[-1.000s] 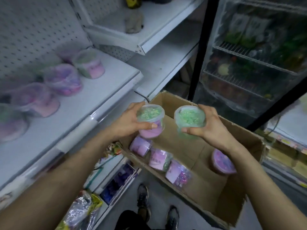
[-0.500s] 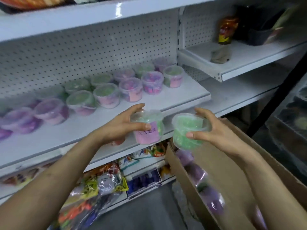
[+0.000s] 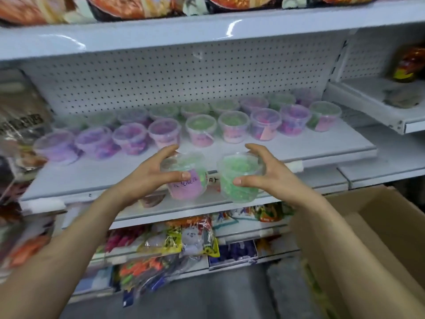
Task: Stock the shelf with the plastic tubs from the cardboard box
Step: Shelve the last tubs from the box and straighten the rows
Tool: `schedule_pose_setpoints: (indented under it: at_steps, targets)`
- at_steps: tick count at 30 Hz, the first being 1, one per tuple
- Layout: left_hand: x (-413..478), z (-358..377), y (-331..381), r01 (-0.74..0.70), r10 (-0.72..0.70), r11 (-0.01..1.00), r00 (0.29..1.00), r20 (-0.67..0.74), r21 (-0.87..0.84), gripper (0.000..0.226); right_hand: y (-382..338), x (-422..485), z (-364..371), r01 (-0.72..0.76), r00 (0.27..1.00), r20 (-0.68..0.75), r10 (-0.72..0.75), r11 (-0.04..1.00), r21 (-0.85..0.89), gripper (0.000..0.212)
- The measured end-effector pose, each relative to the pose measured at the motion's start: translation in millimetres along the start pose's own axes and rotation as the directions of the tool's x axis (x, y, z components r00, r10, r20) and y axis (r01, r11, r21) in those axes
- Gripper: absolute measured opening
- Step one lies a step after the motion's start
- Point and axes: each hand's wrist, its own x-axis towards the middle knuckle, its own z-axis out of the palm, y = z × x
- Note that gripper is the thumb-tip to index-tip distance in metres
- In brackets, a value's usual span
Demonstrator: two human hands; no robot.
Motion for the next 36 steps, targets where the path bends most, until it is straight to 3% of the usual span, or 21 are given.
schedule_pose_setpoints:
  at_steps: [13, 19, 23, 31, 36]
  targets:
    - [-97.2, -152.3, -125.2, 0.137, -0.170, 0.977, 0.962, -0.214, -0.162, 0.097, -92.6, 84.9, 182.7, 0.070, 0.983, 0.162, -0.085, 0.993, 0.092, 0.112]
    - [-97.2, -187.7, -153.5, 0.151, -0.212, 0.963, 0.936, -0.282, -0.226, 0.091, -110.0, 127.3, 221.0, 0.110, 0.977, 0.157, -0.145, 0.971, 0.211, 0.090]
    - [-95.3, -212.0, -160.6, 0.154, -0.241, 0.954, 0.903, -0.355, -0.258, 0.098, -122.4, 164.0, 242.1, 0.180, 0.959, 0.177, -0.220, 0.959, 0.219, 0.089]
    - [-98.6, -265.9, -187.4, 0.166, -0.267, 0.951, 0.869, -0.418, -0.261, 0.101, -137.5, 204.8, 284.2, 0.221, 0.938, 0.245, -0.244, 0.968, 0.118, 0.099]
    - [-85.2, -293.7, -208.8, 0.169, -0.195, 0.980, 0.920, -0.341, -0.104, 0.099, -139.0, 212.2, 307.5, 0.231, 0.947, 0.210, -0.242, 0.970, 0.075, 0.110]
